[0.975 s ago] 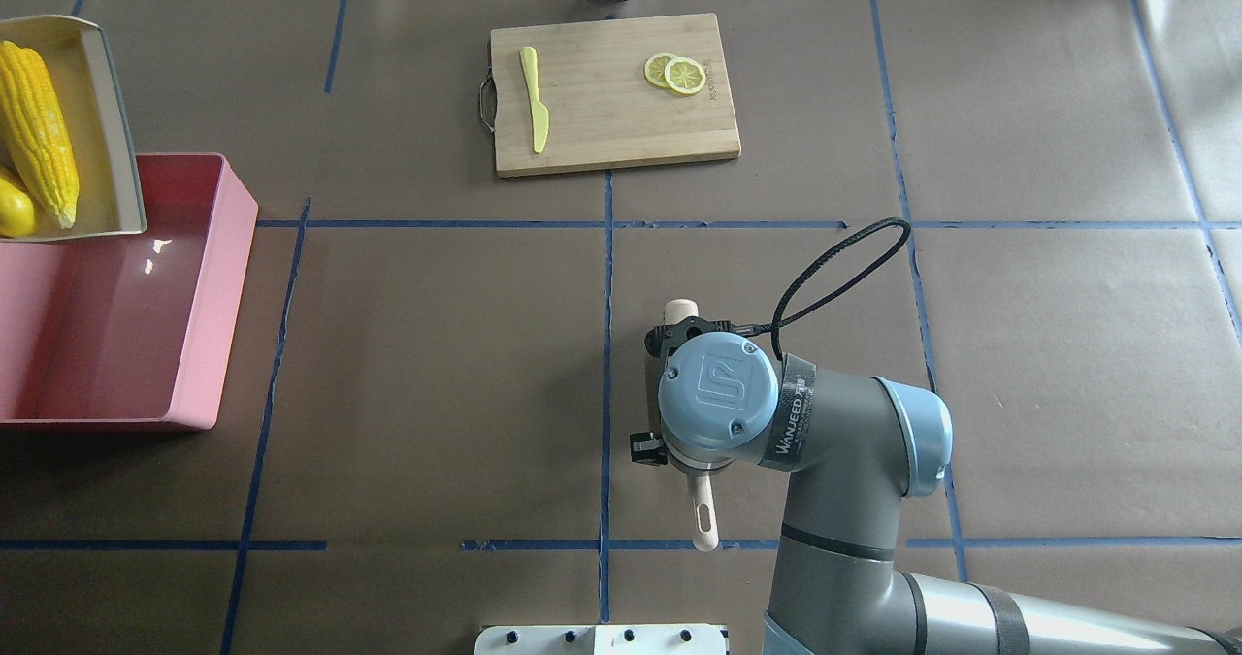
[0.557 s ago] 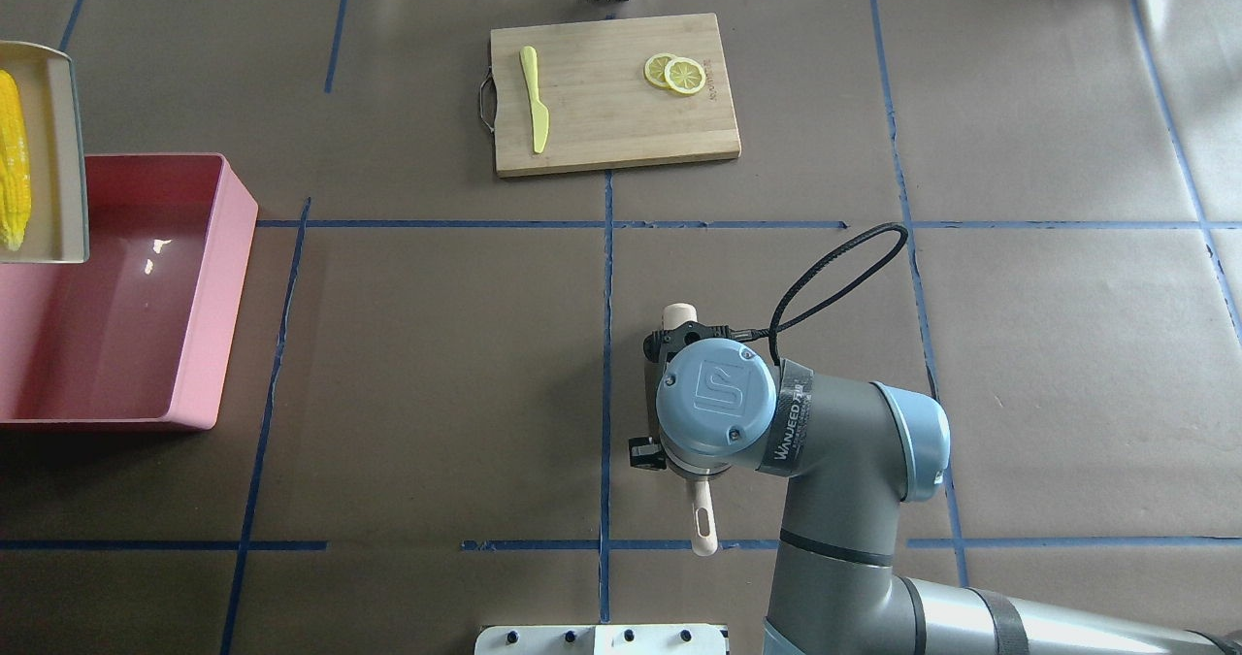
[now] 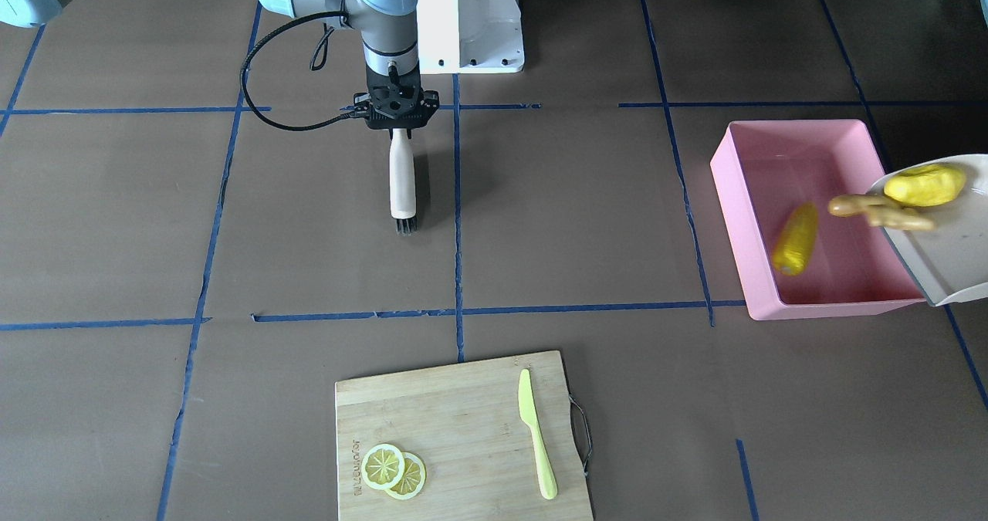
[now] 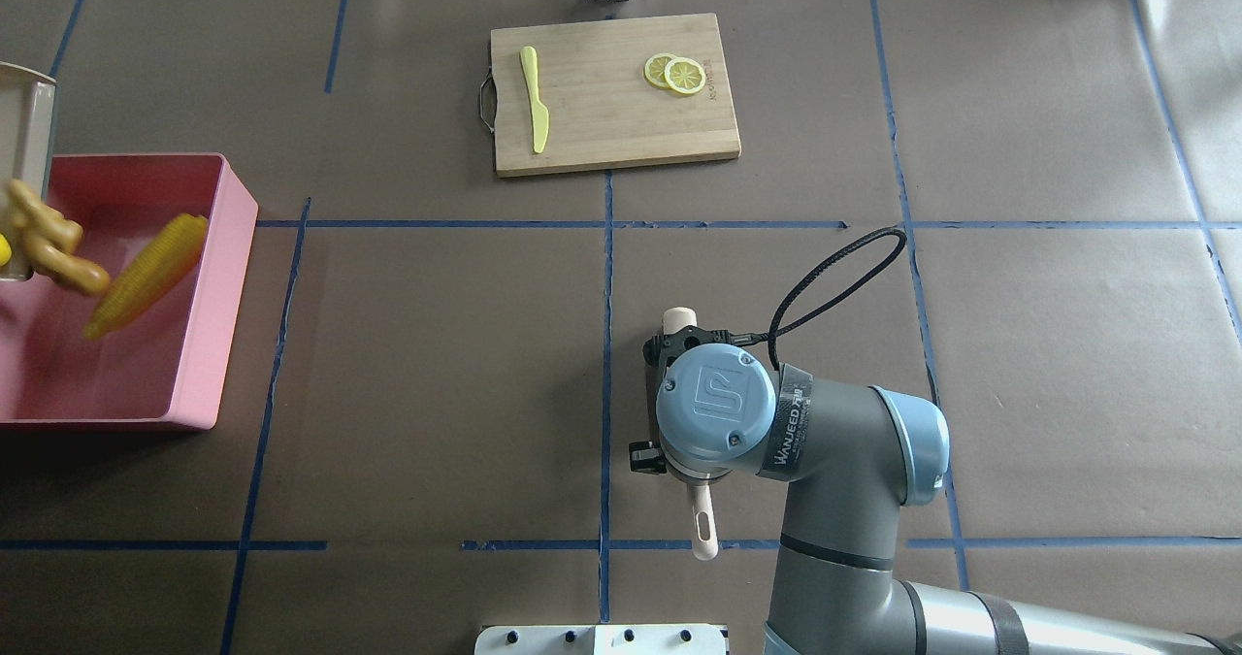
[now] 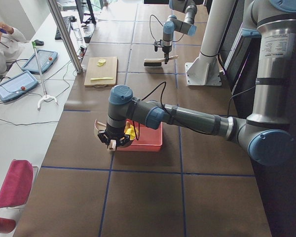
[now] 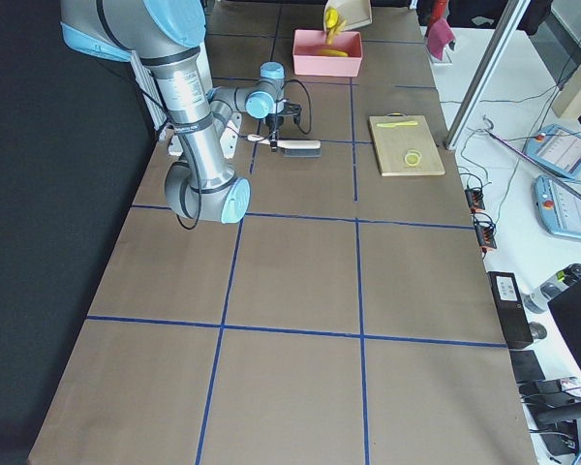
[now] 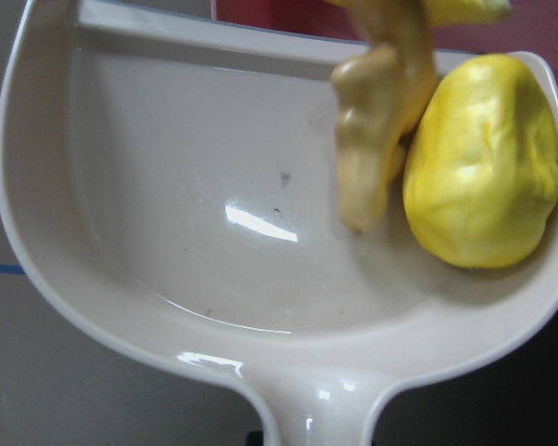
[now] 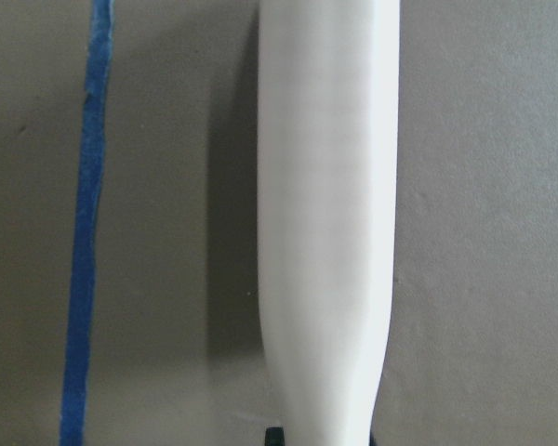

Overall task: Sweep and dump trash into bin
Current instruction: 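Tilt the dustpan with the left gripper to pour items into bin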

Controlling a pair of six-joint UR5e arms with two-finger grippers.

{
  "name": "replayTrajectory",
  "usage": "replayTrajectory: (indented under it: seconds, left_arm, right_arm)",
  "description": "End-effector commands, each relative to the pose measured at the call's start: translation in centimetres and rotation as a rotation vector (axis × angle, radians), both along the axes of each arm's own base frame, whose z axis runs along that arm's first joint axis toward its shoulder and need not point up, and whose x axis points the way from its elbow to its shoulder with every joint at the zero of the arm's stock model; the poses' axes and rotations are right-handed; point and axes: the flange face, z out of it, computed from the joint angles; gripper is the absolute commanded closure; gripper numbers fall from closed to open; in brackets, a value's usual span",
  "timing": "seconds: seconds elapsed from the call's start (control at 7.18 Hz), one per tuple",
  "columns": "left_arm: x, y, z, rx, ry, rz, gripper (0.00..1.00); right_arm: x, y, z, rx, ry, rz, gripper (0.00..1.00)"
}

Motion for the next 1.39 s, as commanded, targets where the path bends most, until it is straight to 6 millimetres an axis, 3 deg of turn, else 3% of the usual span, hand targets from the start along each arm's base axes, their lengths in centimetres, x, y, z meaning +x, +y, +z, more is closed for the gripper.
replayTrajectory:
  seconds: [0.0, 0.42, 0.56, 1.25]
  left_arm:
    - [-0.1, -0.7, -1.9, 0.038, -0.064, 0.018, 1.0]
    - [-0.1, -1.0, -2.6, 0.06, -0.096, 0.032, 1.0]
    - [-0.3, -2.0, -3.6, 0.086, -0.134, 0.032, 1.0]
    - [0.7, -1.7, -3.2, 0.016, -0.034, 0.065, 1.0]
  right_arm:
    - [0.0, 0.1, 0.1, -0.001, 0.002, -0.001, 1.0]
    - [0.0, 0.2, 0.0, 0.0, -0.001, -0.002, 1.0]
    - [-0.1, 0.2, 0.0, 0.0, -0.001, -0.004, 1.0]
    - [0.0, 0.1, 0.0, 0.0, -0.001, 0.0, 1.0]
